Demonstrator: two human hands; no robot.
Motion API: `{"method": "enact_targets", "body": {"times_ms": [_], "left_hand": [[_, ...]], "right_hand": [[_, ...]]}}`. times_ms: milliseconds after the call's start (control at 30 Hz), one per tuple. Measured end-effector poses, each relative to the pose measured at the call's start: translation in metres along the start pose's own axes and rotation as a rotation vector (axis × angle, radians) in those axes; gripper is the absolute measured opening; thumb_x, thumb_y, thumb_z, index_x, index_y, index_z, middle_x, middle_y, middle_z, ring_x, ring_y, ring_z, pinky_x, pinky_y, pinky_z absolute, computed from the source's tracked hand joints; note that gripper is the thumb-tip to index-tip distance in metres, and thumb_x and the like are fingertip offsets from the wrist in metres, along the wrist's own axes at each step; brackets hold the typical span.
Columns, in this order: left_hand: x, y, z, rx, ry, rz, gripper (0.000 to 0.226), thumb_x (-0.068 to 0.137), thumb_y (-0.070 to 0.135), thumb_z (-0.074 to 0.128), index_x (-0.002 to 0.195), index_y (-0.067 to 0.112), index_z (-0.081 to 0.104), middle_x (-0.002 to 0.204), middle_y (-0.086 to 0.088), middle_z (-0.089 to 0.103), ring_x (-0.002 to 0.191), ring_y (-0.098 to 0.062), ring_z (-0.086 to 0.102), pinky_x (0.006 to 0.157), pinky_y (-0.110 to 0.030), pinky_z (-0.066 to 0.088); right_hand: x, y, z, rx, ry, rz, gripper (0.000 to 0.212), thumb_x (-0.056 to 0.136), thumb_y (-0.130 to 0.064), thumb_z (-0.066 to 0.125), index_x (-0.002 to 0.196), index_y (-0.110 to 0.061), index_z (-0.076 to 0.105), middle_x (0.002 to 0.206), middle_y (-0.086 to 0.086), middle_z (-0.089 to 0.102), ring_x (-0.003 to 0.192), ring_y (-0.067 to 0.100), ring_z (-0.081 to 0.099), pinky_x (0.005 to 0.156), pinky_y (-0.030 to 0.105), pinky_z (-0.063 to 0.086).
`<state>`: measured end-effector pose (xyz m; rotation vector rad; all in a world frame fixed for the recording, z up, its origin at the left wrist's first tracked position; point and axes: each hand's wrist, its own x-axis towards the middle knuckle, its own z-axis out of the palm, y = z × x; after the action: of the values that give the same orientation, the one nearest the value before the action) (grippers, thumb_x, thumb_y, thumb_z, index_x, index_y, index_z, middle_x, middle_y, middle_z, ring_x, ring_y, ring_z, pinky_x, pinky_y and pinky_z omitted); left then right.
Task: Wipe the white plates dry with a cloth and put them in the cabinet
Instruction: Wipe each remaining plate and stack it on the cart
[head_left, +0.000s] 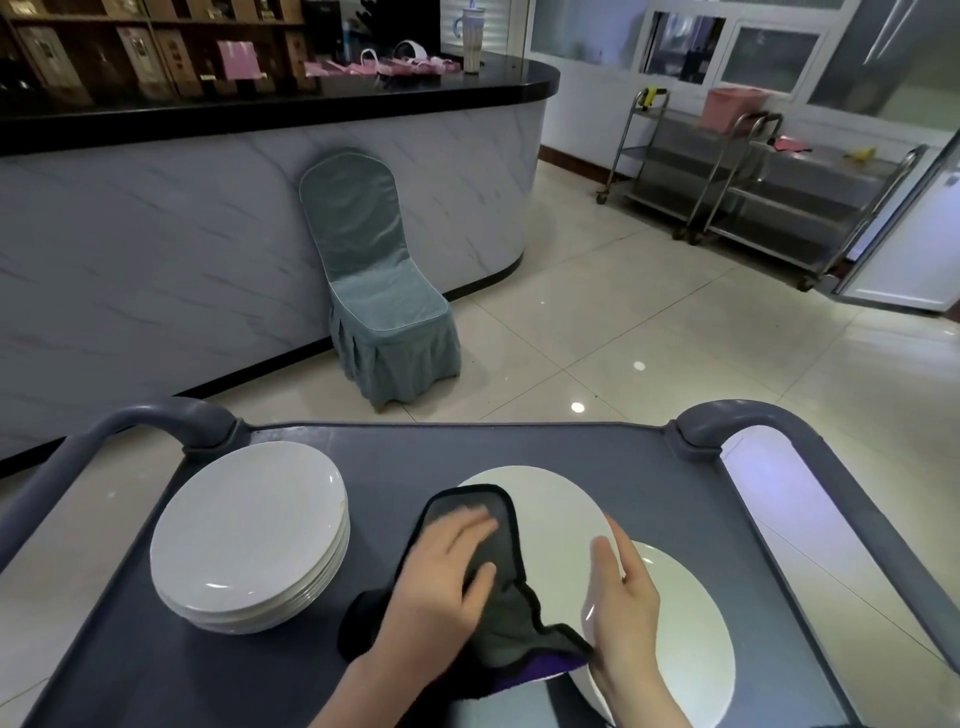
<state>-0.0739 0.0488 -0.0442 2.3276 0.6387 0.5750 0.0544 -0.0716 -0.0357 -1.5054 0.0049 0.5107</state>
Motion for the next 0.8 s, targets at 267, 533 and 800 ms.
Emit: {"method": "enact_targets", "body": {"times_ms": [267,533,800], "left_hand": [[-0.024,0.011,0.011,0.181,-0.316,0.234,0.053,0.088,0.030,0.049,0.140,0.023,0.055,0.154,0.009,0.040,0.144,-0.017,0.035,0.114,-0.052,0.030],[0.017,-0.005,0.007,0.266,-0.316,0.066,0.058,0.107,0.039,0.027,0.148,0.044,-0.013,0.155,0.027,-0.025,0.144,0.003,-0.027,0.121,-0.028,-0.012],[-0.018,0.005,0.002,0.357,-0.219,0.186,0.055,0.090,0.025,0.045,0.145,0.018,0.049,0.155,0.002,0.038,0.143,-0.022,0.035,0.118,-0.045,0.027]], "right_hand": [[0.005,-0.007,0.002,-0.052,0.010,-0.088,0.037,0.101,-0.021,0.045,0.115,-0.046,0.069,0.107,-0.014,0.068,0.085,0.009,0.059,0.082,0.025,0.043],[-0.007,-0.009,0.012,-0.122,-0.085,-0.177,0.040,0.104,-0.014,0.044,0.125,-0.044,0.060,0.129,-0.024,0.062,0.124,0.001,0.055,0.112,0.035,0.041],[-0.004,-0.038,0.003,-0.042,-0.025,-0.184,0.046,0.103,-0.013,0.045,0.123,-0.053,0.057,0.126,-0.033,0.061,0.115,-0.014,0.056,0.099,0.020,0.042]]}}
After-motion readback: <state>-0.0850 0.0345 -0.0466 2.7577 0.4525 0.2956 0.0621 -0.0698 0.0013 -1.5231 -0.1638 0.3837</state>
